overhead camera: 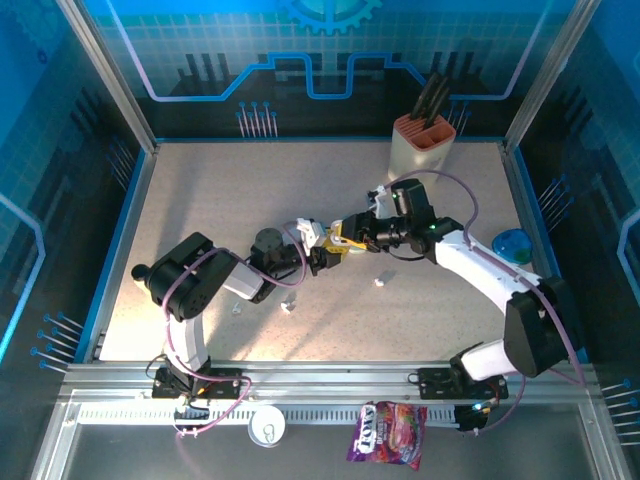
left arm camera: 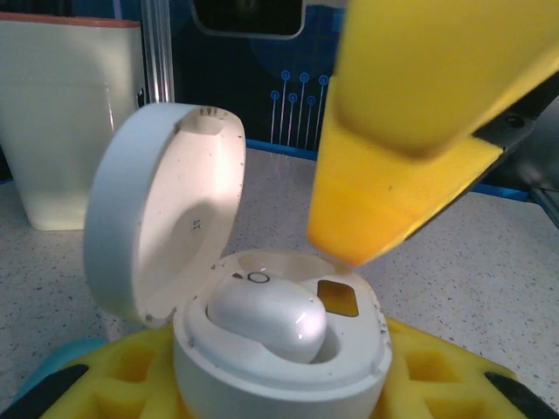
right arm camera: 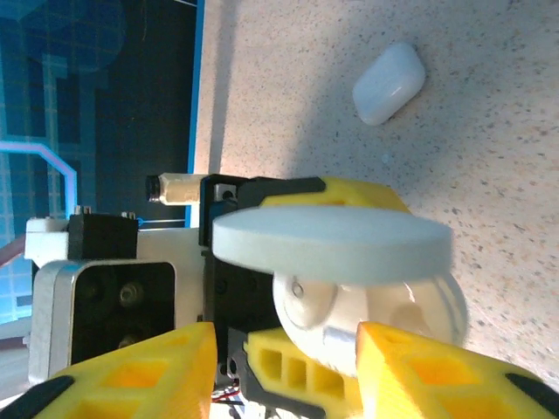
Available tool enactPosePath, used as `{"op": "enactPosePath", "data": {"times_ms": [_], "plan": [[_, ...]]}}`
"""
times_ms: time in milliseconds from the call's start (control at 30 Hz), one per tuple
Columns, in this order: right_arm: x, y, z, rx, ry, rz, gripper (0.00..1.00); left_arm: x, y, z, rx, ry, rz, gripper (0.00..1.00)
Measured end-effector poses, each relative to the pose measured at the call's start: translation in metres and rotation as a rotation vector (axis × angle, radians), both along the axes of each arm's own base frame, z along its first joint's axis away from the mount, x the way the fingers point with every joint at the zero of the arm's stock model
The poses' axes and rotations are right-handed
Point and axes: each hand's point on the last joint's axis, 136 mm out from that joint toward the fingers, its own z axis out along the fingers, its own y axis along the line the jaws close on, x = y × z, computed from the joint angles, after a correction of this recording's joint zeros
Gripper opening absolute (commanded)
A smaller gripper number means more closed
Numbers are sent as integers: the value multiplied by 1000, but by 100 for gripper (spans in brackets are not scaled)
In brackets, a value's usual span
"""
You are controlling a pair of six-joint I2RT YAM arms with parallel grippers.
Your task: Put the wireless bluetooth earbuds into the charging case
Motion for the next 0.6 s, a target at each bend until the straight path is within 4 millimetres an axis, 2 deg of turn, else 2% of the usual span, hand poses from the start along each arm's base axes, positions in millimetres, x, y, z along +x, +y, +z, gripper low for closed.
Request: {"op": "enactPosePath", "data": {"times_ms": [133, 233, 333, 433, 600], "plan": [[-7, -18, 16, -32, -84, -22, 56, 7, 7, 0, 0, 0, 24, 30], [-10, -42, 8, -91, -115, -81, 56, 14, 18, -1, 1, 1, 54, 30], [-13, -70, -27, -221, -72, -139, 56, 18, 29, 0, 1, 1, 81, 30], [-21, -87, -67, -344, 29, -162, 56, 19, 38, 5, -4, -6, 100, 30], [-37, -93, -113, -355, 169, -200, 55, 18, 44, 15, -15, -26, 112, 30]]}}
